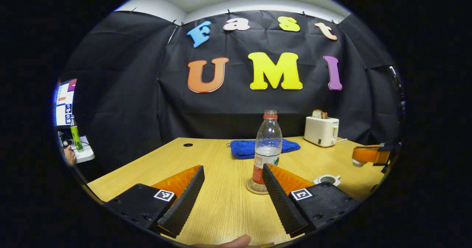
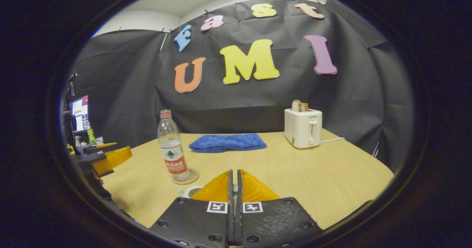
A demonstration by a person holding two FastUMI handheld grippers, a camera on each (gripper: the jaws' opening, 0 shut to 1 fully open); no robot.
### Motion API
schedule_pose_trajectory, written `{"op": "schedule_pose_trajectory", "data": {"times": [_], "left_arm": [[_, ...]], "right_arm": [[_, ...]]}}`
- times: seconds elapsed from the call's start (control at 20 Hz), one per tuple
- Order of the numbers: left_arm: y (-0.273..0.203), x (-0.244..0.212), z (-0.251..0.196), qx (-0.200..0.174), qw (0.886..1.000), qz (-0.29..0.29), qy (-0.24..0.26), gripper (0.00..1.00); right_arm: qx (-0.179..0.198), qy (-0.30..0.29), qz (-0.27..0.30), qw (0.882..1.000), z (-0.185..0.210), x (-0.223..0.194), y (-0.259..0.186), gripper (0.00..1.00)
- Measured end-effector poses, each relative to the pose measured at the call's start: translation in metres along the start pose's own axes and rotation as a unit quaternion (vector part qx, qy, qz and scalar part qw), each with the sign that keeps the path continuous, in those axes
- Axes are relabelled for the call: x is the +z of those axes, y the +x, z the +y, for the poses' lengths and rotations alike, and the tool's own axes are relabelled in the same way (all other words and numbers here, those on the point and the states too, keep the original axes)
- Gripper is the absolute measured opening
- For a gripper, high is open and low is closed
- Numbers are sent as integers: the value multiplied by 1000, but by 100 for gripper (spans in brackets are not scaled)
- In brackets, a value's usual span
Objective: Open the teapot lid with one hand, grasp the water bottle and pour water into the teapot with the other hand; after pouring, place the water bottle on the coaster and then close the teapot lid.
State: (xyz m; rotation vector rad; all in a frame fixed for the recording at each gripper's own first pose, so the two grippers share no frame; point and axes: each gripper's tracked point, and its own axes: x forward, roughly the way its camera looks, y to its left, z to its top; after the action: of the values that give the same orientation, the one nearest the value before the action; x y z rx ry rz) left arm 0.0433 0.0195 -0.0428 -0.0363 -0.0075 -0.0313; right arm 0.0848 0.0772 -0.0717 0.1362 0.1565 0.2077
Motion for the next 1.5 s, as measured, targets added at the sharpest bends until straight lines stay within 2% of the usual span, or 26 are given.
{"op": "schedule_pose_trajectory", "data": {"times": [0.2, 0.35, 0.5, 0.75, 0.8, 1.15, 1.3, 1.35, 1.5], "left_arm": [[-21, 30, -1, -5, 999, -5, -35, 98], [-36, 47, 1, -31, 999, -18, -21, 98], [-46, 58, 14, -29, 999, -26, -12, 98], [-54, 69, 21, -33, 999, -41, -12, 98], [-54, 69, 22, -31, 999, -41, -10, 98], [-57, 55, 24, -32, 999, -27, -6, 98], [-57, 55, 23, -33, 999, -27, -8, 98], [-57, 54, 22, -35, 999, -26, -9, 98], [-58, 55, 23, -34, 999, -24, -5, 98]], "right_arm": [[28, -4, 22, 999, 31, -10, 15, 0], [40, -17, 27, 999, 52, -12, 22, 0], [45, -26, 30, 998, 64, -14, 30, 0], [32, -13, 43, 998, 60, -26, 41, 3], [30, -9, 48, 998, 58, -29, 42, 1], [30, -12, 55, 998, 60, -33, 42, 4], [25, -19, 42, 999, 57, -22, 36, 14], [22, -24, 36, 999, 56, -16, 31, 24], [15, -37, 19, 999, 52, 0, 15, 39]]}}
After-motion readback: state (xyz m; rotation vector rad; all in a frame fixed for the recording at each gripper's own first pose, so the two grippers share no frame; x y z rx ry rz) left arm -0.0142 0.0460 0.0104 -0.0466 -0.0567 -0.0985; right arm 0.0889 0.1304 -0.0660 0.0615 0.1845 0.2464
